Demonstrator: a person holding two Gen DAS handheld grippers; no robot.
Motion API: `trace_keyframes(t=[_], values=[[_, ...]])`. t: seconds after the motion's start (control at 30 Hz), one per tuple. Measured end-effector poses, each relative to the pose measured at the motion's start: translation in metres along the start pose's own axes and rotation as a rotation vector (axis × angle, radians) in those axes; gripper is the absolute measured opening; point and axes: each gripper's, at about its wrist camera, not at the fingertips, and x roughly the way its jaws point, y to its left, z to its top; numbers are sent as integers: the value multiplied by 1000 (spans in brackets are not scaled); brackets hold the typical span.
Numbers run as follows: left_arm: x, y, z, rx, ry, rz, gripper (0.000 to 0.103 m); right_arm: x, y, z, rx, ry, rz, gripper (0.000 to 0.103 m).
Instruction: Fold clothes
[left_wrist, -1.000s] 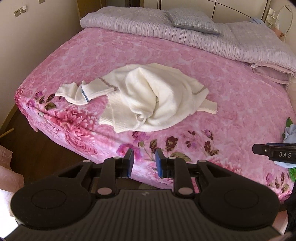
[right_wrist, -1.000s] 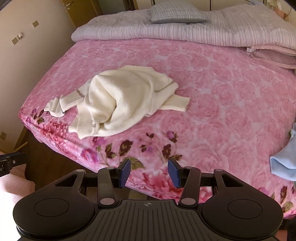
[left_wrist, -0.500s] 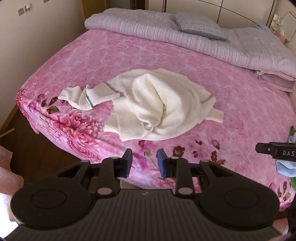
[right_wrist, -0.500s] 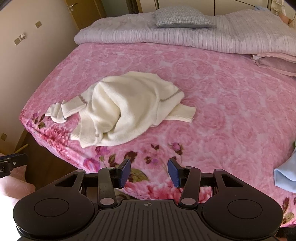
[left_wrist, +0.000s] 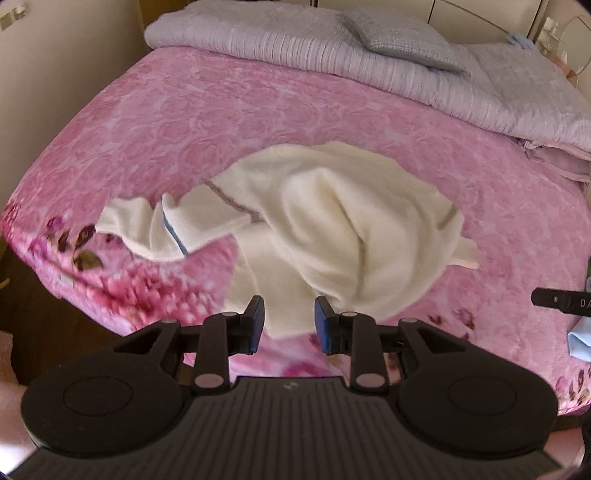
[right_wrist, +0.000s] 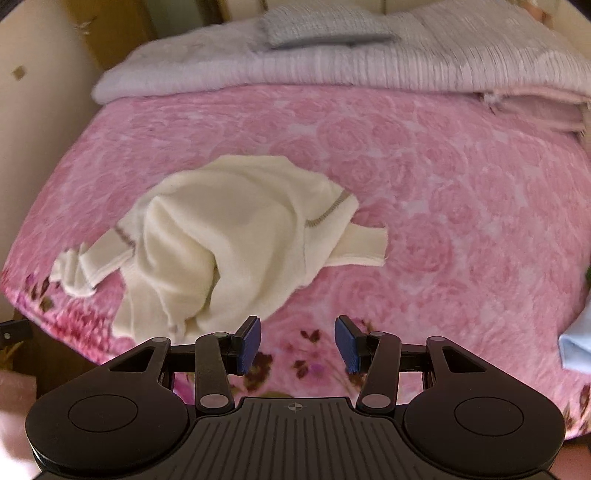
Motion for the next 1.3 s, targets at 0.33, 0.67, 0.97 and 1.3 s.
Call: trace_keyframes(t=[0.33, 0.67, 0.97, 1.3], values=[[61, 127, 85, 28, 101, 2, 25, 56, 95, 49, 52, 25, -44, 49], [139, 230, 89, -52, 239, -4, 25, 154, 203, 53, -354, 33, -84, 58], [189, 296, 79, -212, 243, -16, 25, 248, 310, -28, -1069, -71, -28, 70], [213, 326, 83, -321, 204, 9, 25, 339, 350, -91, -1471, -368, -96, 30]])
